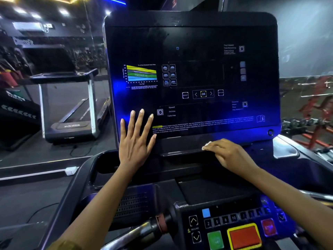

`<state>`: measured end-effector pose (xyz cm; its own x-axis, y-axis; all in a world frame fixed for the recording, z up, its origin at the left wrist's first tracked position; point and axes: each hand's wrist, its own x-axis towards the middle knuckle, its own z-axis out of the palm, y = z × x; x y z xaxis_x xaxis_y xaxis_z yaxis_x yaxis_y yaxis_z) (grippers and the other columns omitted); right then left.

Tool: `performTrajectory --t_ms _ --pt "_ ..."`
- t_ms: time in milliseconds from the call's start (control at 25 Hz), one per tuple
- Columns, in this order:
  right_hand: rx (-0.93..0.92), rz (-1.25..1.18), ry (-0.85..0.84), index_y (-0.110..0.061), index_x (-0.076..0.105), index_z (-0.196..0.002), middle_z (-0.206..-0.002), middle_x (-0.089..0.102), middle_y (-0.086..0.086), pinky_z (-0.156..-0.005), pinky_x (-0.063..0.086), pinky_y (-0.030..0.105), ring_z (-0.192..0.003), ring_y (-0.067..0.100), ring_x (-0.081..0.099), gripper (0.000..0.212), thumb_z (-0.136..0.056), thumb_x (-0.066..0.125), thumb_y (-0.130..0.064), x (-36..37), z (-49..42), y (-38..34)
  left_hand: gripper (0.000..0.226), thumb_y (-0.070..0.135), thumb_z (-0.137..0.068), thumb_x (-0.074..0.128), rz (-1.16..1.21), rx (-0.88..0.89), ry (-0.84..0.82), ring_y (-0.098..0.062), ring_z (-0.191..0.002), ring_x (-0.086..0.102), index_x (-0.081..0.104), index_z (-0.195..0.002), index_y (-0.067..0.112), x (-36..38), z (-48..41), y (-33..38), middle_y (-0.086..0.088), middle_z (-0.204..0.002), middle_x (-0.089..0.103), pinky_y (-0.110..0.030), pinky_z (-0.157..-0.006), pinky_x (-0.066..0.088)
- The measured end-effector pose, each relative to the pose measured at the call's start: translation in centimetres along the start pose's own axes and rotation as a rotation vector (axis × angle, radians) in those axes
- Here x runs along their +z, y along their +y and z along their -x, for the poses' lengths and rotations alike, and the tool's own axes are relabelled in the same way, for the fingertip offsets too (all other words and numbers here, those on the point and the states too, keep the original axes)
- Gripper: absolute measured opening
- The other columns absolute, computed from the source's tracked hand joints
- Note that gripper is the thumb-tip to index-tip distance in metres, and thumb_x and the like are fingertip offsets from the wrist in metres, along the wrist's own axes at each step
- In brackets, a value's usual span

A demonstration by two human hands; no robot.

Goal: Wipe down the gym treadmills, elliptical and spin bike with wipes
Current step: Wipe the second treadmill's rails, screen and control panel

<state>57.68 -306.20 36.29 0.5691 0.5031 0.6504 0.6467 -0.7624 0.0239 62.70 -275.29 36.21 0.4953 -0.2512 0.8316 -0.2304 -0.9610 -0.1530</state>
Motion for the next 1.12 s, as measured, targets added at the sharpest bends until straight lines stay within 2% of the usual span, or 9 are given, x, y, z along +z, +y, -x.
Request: performTrajectory --t_ms 80,240,520,600,760,880,960,1040,1120 --pt "0.006 -0.044 0.012 -0.016 0.069 -0.107 -0.102 0.068 -0.003 -0.077 0.051 0.029 -0.09 0.016 0.061 0.04 -0.079 0.042 -0.009 1.7 -1.4 -2.8 0.059 0.045 -0.096 0.032 0.003 -0.004 0.005 -0.029 -0.146 0.013 0.027 -0.15 0.021 0.0 0.0 0.1 -0.009 -0.157 0.022 -0.05 -0.118 0.006" --pt "0.011 -0.074 0.01 -0.016 0.071 -0.097 -0.088 0.065 -0.004 -0.053 0.053 0.027 -0.076 0.017 0.06 0.038 -0.079 0.037 -0.015 4.7 -5.1 -7.8 0.057 0.042 -0.097 0.035 0.055 -0.001 0.047 -0.029 -0.145 0.014 0.028 -0.148 0.02 -0.5 -0.2 0.5 -0.009 -0.156 0.025 -0.047 -0.118 0.0" --pt "0.131 0.003 0.027 -0.017 0.07 -0.1 -0.095 0.067 -0.005 -0.07 0.053 0.029 -0.082 0.016 0.062 0.038 -0.079 0.039 -0.013 1.8 -0.5 -1.5 0.056 0.042 -0.096 0.036 0.13 0.12 0.025 -0.029 -0.144 0.018 0.031 -0.147 0.019 0.2 -2.8 5.0 -0.009 -0.154 0.031 -0.05 -0.116 0.007" --pt "0.165 0.053 0.039 -0.015 0.07 -0.097 -0.093 0.068 -0.004 -0.074 0.049 0.025 -0.082 0.016 0.062 0.036 -0.078 0.04 -0.012 0.1 1.0 0.9 0.056 0.042 -0.096 0.034 0.123 0.142 0.011 -0.028 -0.144 0.019 0.032 -0.146 0.018 0.7 -3.2 5.6 -0.009 -0.153 0.032 -0.05 -0.116 0.008" --pt "0.308 0.109 0.045 -0.014 0.069 -0.084 -0.085 0.067 -0.001 -0.073 0.044 0.025 -0.076 0.021 0.063 0.03 -0.077 0.04 -0.014 -2.9 3.3 5.9 0.056 0.042 -0.096 0.034 0.13 0.141 0.029 -0.027 -0.144 0.019 0.035 -0.146 0.017 0.9 -3.0 5.7 -0.008 -0.154 0.031 -0.051 -0.116 0.01" --pt "0.422 0.073 0.119 -0.017 0.071 -0.082 -0.083 0.067 -0.002 -0.072 0.045 0.026 -0.077 0.023 0.064 0.029 -0.078 0.042 -0.017 -3.6 3.7 6.9 0.056 0.041 -0.095 0.035 0.139 0.135 0.032 -0.027 -0.145 0.018 0.035 -0.146 0.017 0.8 -3.0 5.7 -0.008 -0.154 0.031 -0.049 -0.117 0.01" --pt "0.366 0.013 0.22 -0.014 0.073 -0.087 -0.088 0.069 0.0 -0.079 0.046 0.024 -0.083 0.02 0.064 0.032 -0.078 0.043 -0.014 -3.0 1.7 4.5 0.056 0.04 -0.095 0.035 0.172 0.131 0.028 -0.026 -0.145 0.018 0.035 -0.146 0.017 0.7 -3.0 5.9 -0.008 -0.154 0.031 -0.047 -0.117 0.01" --pt "0.241 -0.048 0.33 -0.01 0.073 -0.098 -0.098 0.07 0.003 -0.089 0.046 0.022 -0.093 0.016 0.061 0.036 -0.08 0.042 -0.007 -2.1 -2.4 1.3 0.055 0.038 -0.096 0.036 0.235 0.128 0.044 -0.026 -0.144 0.021 0.036 -0.145 0.015 0.3 -3.2 5.5 -0.008 -0.153 0.033 -0.046 -0.118 0.009" --pt "0.109 -0.092 0.389 -0.006 0.069 -0.108 -0.106 0.069 0.005 -0.092 0.047 0.024 -0.101 0.017 0.06 0.037 -0.082 0.043 0.0 -1.1 -7.1 -0.8 0.054 0.034 -0.095 0.039 0.236 0.086 0.081 -0.027 -0.143 0.023 0.038 -0.144 0.013 -0.4 -3.4 3.9 -0.009 -0.151 0.035 -0.046 -0.117 0.011"
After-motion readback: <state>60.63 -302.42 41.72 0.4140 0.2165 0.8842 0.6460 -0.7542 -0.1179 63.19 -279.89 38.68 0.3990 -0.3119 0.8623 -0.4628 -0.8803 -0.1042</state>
